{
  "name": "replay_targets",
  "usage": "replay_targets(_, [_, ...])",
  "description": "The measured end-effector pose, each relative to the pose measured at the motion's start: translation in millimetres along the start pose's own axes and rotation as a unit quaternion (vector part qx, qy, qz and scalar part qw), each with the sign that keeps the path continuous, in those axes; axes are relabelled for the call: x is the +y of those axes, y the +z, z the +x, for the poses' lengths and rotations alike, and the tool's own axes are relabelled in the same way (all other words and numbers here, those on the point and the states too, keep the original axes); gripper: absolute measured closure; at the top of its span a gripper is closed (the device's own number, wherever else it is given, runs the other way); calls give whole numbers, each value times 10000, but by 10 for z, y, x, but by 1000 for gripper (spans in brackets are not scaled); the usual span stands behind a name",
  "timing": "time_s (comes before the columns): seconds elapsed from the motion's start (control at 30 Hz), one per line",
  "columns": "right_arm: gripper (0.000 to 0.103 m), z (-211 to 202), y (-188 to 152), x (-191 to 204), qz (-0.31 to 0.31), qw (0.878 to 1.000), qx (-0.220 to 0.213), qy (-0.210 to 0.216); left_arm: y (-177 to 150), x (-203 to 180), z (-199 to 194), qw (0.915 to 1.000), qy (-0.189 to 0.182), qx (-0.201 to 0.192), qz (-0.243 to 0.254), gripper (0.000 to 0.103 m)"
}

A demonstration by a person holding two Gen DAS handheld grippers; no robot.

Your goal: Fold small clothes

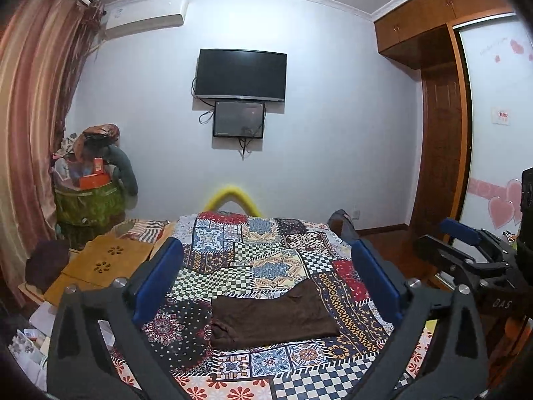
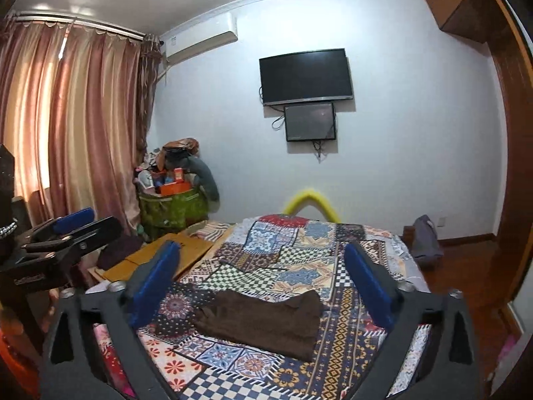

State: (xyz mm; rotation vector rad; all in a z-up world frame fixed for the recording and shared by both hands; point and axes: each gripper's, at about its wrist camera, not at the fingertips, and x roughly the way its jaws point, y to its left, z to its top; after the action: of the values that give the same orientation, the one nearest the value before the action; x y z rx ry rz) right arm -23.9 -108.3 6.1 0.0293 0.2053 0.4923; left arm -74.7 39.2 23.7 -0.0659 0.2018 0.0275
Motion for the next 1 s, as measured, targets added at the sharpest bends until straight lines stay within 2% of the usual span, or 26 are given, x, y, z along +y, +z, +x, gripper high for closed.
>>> replay_targets(0.3, [0, -79, 8, 9, -5, 9999, -75, -98, -35, 32, -21, 10000, 0, 16, -62, 0])
replay_targets(1.0, [0, -109, -41, -14, 40, 9999, 58, -85, -71, 21, 13, 10000, -51, 84, 14, 0])
